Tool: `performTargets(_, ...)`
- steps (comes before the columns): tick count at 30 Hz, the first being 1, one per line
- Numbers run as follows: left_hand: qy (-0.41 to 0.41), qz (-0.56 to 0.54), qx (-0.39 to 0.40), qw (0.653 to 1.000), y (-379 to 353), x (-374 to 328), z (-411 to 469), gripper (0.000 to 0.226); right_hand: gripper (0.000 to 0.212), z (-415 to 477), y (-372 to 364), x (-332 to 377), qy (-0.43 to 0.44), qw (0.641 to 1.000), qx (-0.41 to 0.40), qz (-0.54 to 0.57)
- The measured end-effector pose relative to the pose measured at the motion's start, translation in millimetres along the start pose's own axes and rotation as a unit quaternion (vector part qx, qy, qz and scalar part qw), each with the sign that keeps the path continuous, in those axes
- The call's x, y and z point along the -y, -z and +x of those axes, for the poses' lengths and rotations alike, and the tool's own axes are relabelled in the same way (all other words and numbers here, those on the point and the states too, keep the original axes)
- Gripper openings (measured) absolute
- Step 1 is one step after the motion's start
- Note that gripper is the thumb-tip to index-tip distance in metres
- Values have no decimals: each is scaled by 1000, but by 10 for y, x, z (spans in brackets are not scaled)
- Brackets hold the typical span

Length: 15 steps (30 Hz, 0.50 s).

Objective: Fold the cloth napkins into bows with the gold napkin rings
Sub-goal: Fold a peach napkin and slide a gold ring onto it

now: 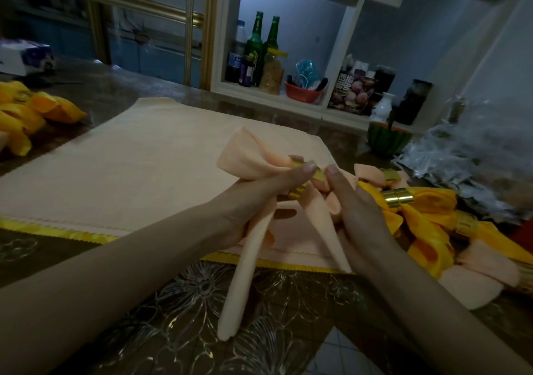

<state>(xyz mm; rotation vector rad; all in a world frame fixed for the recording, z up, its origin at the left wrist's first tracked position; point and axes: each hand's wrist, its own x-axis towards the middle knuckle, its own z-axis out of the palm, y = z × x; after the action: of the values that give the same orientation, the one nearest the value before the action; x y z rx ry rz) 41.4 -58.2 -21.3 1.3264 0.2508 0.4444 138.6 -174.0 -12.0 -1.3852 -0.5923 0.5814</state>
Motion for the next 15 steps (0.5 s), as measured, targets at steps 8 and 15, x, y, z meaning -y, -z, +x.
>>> performTargets(8,69,-20,-56,996,15,36,92,63,35,-3,-33,-20,-26,999,-20,32)
performTargets(15,84,-6,-11,996,1,23,1,78,32,-29,-26,52,-21,999,-13,49)
